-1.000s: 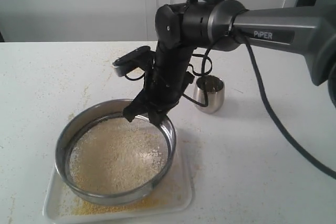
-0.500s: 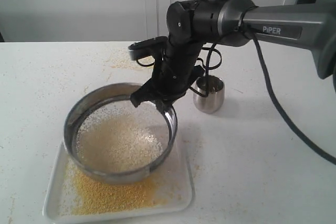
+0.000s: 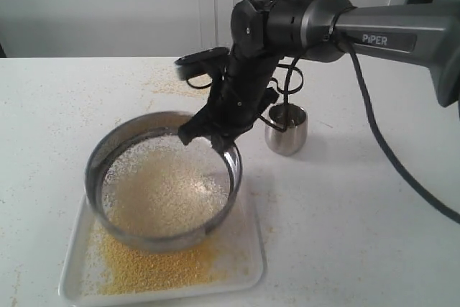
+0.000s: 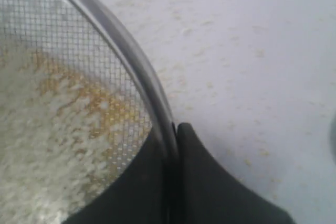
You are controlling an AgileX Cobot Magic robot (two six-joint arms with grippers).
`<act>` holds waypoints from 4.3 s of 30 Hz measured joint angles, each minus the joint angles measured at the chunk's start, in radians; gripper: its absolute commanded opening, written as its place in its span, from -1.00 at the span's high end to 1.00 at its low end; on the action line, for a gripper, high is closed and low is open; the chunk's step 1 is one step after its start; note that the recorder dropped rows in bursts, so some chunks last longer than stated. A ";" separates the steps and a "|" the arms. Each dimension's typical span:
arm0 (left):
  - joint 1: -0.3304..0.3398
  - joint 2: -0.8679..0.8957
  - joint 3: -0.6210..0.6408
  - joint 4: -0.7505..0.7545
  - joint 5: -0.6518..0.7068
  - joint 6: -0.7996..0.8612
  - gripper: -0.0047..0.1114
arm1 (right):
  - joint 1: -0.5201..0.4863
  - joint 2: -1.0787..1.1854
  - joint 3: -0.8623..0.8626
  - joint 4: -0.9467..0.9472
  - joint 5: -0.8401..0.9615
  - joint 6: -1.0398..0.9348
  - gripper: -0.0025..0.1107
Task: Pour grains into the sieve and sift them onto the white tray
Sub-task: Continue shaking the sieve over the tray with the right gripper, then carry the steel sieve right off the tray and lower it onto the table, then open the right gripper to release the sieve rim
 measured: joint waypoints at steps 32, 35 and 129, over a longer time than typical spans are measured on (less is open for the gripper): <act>0.000 0.000 0.000 0.000 0.000 0.000 0.92 | -0.006 -0.015 0.009 0.068 0.020 -0.084 0.96; 0.000 0.000 0.000 0.000 0.000 0.000 0.92 | 0.008 -0.015 0.011 0.021 0.052 0.021 0.96; 0.000 0.000 0.000 0.000 0.000 0.000 0.92 | -0.572 -0.411 0.758 0.005 -0.308 -0.197 0.96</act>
